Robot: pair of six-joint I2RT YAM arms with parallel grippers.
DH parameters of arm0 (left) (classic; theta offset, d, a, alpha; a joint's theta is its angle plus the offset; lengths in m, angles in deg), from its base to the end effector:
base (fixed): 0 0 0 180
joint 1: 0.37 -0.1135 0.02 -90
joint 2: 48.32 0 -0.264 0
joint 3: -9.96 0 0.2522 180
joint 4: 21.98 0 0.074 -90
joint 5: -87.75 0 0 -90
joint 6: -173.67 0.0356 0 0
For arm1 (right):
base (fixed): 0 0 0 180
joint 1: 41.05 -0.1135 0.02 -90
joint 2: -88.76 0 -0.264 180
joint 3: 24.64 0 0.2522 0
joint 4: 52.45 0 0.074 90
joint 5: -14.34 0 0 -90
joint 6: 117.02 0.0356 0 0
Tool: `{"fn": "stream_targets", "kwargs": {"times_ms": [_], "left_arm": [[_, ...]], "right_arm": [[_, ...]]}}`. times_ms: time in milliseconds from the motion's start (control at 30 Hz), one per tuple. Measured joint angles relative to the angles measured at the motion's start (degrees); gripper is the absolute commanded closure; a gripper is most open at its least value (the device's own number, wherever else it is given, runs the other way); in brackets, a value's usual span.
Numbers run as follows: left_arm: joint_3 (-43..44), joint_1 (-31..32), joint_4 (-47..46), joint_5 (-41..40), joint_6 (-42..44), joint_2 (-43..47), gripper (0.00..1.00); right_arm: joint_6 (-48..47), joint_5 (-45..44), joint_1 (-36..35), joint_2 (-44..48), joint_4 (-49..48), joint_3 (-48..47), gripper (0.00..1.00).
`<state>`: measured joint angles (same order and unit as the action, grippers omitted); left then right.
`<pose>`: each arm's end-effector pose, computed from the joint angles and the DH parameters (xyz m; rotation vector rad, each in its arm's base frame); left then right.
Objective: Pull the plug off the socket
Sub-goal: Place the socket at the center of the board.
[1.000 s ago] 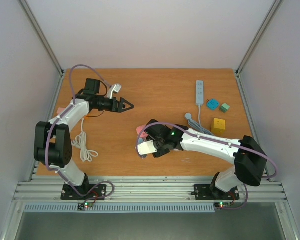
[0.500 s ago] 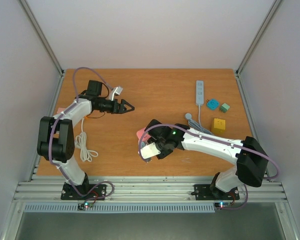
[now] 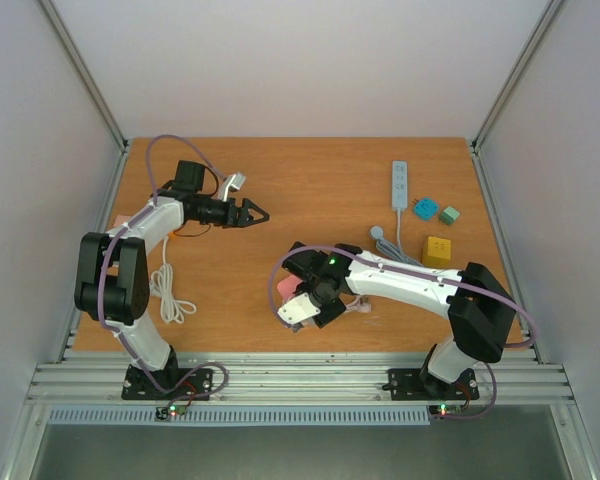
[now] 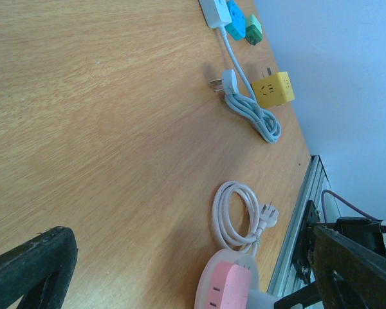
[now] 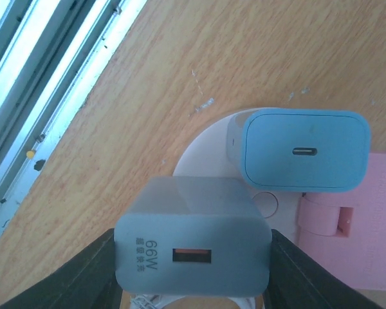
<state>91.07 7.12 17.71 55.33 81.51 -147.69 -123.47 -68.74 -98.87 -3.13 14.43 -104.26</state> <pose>0.3450 -0.0757 0.2161 0.4802 2.3321 -1.3447 0.1539 0.2526 0.2164 -2.8527 0.6343 0.0749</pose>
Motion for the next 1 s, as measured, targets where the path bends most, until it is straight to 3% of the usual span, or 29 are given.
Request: {"fn": "stream_targets", "kwargs": {"times_ms": [133,367,667,1000], "left_arm": [[0.0,0.0,0.0,0.0,-0.2,0.0,0.01],[0.0,0.0,0.0,-0.2,-0.2,0.0,0.01],[0.0,0.0,0.0,-0.4,-0.2,0.0,0.01],[0.0,0.0,0.0,-0.5,-0.2,0.0,0.0]], "right_arm": [[1.4,-1.8,0.0,0.1,-2.4,1.4,0.26],[4.9,-4.7,0.0,0.7,-7.0,3.7,0.17],[8.0,-8.9,1.4,6.7,-9.7,9.8,0.14],[10.8,-10.4,7.8,8.7,-13.3,18.7,0.14]]}}
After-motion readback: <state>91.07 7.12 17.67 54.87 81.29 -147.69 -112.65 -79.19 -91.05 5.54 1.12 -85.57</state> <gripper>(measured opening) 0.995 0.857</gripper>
